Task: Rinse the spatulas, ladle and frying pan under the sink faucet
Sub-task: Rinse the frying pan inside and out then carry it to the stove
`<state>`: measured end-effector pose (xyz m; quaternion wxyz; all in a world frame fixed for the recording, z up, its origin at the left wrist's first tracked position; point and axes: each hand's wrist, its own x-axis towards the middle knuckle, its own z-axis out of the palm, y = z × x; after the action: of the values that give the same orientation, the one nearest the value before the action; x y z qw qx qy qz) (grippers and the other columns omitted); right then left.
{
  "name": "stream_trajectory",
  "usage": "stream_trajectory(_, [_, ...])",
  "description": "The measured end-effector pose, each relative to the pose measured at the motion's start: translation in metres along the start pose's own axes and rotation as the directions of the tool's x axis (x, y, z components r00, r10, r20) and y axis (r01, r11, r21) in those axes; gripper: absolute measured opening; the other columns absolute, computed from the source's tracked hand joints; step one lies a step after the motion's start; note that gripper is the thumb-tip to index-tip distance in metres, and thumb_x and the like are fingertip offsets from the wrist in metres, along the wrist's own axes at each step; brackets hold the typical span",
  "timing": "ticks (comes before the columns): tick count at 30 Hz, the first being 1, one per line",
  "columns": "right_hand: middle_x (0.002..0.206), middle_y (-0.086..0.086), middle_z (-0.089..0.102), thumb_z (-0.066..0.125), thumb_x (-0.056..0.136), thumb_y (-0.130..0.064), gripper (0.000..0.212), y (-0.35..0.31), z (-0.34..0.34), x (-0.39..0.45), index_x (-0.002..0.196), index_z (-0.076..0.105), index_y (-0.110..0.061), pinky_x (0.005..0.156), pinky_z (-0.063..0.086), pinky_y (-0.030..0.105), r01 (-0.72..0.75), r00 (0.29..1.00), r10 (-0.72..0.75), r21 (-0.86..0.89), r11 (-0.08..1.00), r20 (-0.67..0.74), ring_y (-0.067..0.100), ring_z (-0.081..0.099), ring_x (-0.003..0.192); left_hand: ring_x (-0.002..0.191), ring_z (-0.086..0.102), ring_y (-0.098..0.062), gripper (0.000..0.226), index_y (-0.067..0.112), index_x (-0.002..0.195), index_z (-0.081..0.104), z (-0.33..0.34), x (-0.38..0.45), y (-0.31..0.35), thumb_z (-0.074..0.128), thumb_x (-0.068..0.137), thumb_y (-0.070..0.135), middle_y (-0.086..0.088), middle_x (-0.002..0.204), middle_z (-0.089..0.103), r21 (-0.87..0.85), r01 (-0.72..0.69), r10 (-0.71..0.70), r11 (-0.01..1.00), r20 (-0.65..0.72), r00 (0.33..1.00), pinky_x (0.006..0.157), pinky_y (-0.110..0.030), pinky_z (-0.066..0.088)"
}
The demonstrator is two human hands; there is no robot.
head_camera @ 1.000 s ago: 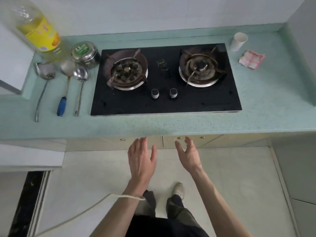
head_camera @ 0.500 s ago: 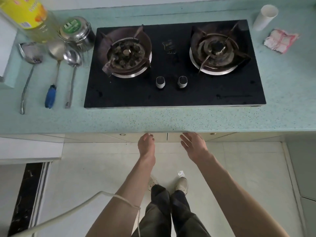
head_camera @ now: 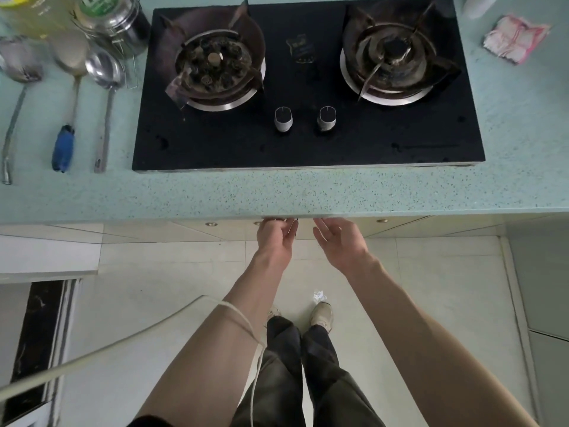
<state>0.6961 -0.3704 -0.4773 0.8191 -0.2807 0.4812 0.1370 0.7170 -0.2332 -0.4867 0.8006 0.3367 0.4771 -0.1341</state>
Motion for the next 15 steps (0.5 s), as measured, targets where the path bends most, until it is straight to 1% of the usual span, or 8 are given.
stream_trajectory(2, [0.102, 0.009, 0.068, 0.047, 0.096, 0.007, 0.019, 0.0, -0.003, -0.002, 0.091, 0.059, -0.006, 0.105, 0.05, 0.038, 0.0, 1.0, 0.0, -0.007, 1.0, 0.003, 0.026, 0.066, 0.123, 0.096, 0.069, -0.025, 0.038, 0.003, 0.116, 0.06, -0.002, -0.001, -0.003, 0.048, 0.088, -0.02, -0.01, 0.095, 0.068, -0.022, -0.009, 0.009, 1.0, 0.006, 1.0, 0.095, -0.034, 0.059])
stream_trajectory(5, [0.104, 0.007, 0.067, 0.047, 0.099, 0.005, 0.023, 0.005, -0.008, -0.007, 0.111, 0.056, -0.011, 0.111, 0.048, 0.041, 0.007, 1.0, -0.008, 0.009, 1.0, 0.016, 0.024, 0.066, 0.123, 0.097, 0.069, -0.025, 0.031, 0.005, 0.111, 0.06, -0.01, -0.005, -0.009, 0.049, 0.091, -0.016, -0.011, 0.1, 0.067, -0.015, -0.018, 0.018, 1.0, -0.009, 1.0, 0.086, -0.029, 0.061])
stream_trajectory(6, [0.104, 0.007, 0.067, 0.047, 0.099, 0.005, 0.024, 0.007, -0.01, -0.009, 0.113, 0.055, -0.013, 0.112, 0.047, 0.041, 0.006, 1.0, -0.006, 0.016, 1.0, 0.02, 0.024, 0.066, 0.122, 0.097, 0.068, -0.024, 0.029, 0.006, 0.11, 0.061, -0.014, -0.006, -0.012, 0.051, 0.092, -0.014, -0.011, 0.101, 0.068, 0.0, -0.026, 0.026, 1.0, -0.015, 1.0, 0.084, -0.028, 0.061])
stream_trajectory(8, [0.098, 0.006, 0.066, 0.047, 0.1, 0.004, 0.021, 0.012, -0.015, -0.015, 0.108, 0.055, -0.014, 0.111, 0.047, 0.039, 0.006, 1.0, -0.006, 0.016, 1.0, 0.017, 0.024, 0.067, 0.117, 0.098, 0.068, -0.022, 0.023, 0.008, 0.109, 0.064, -0.022, -0.012, -0.016, 0.057, 0.093, -0.008, -0.01, 0.103, 0.07, 0.039, -0.041, 0.041, 0.998, -0.009, 0.999, 0.083, -0.027, 0.06])
stream_trajectory(10, [0.093, 0.005, 0.065, 0.048, 0.101, 0.002, 0.016, 0.017, -0.023, -0.018, 0.099, 0.055, -0.012, 0.106, 0.05, 0.037, 0.004, 1.0, -0.004, -0.009, 1.0, 0.004, 0.022, 0.07, 0.109, 0.098, 0.07, -0.018, 0.02, 0.01, 0.109, 0.068, -0.031, -0.018, -0.02, 0.062, 0.095, -0.003, -0.006, 0.104, 0.074, 0.084, -0.057, 0.057, 0.995, 0.006, 0.998, 0.081, -0.025, 0.058])
stream_trajectory(11, [0.094, 0.005, 0.065, 0.05, 0.102, -0.002, 0.012, 0.019, -0.027, -0.019, 0.099, 0.055, -0.012, 0.101, 0.051, 0.035, 0.002, 1.0, -0.002, -0.031, 1.0, -0.002, 0.021, 0.07, 0.109, 0.098, 0.07, -0.017, 0.021, 0.01, 0.112, 0.07, -0.036, -0.021, -0.023, 0.063, 0.095, -0.001, -0.005, 0.105, 0.075, 0.104, -0.063, 0.062, 0.993, 0.008, 0.998, 0.079, -0.024, 0.058])
stream_trajectory(13, [0.097, 0.005, 0.064, 0.058, 0.103, -0.014, 0.003, 0.024, -0.038, -0.018, 0.104, 0.057, -0.012, 0.09, 0.054, 0.031, -0.009, 1.0, 0.007, -0.061, 0.998, -0.025, 0.02, 0.07, 0.111, 0.1, 0.073, -0.016, 0.027, 0.01, 0.122, 0.068, -0.048, -0.029, -0.026, 0.065, 0.095, 0.003, -0.005, 0.11, 0.077, 0.138, -0.067, 0.068, 0.988, 0.0, 0.998, 0.077, -0.024, 0.056])
stream_trajectory(15, [0.092, 0.004, 0.062, 0.067, 0.099, -0.024, 0.022, 0.028, -0.046, -0.021, 0.115, 0.058, -0.012, 0.085, 0.054, 0.027, -0.009, 0.999, 0.002, -0.117, 0.993, -0.053, 0.019, 0.07, 0.109, 0.1, 0.074, -0.017, 0.036, 0.009, 0.13, 0.062, -0.061, -0.037, -0.029, 0.068, 0.095, 0.006, -0.009, 0.114, 0.076, 0.176, -0.065, 0.072, 0.982, -0.037, 0.997, 0.078, -0.025, 0.056])
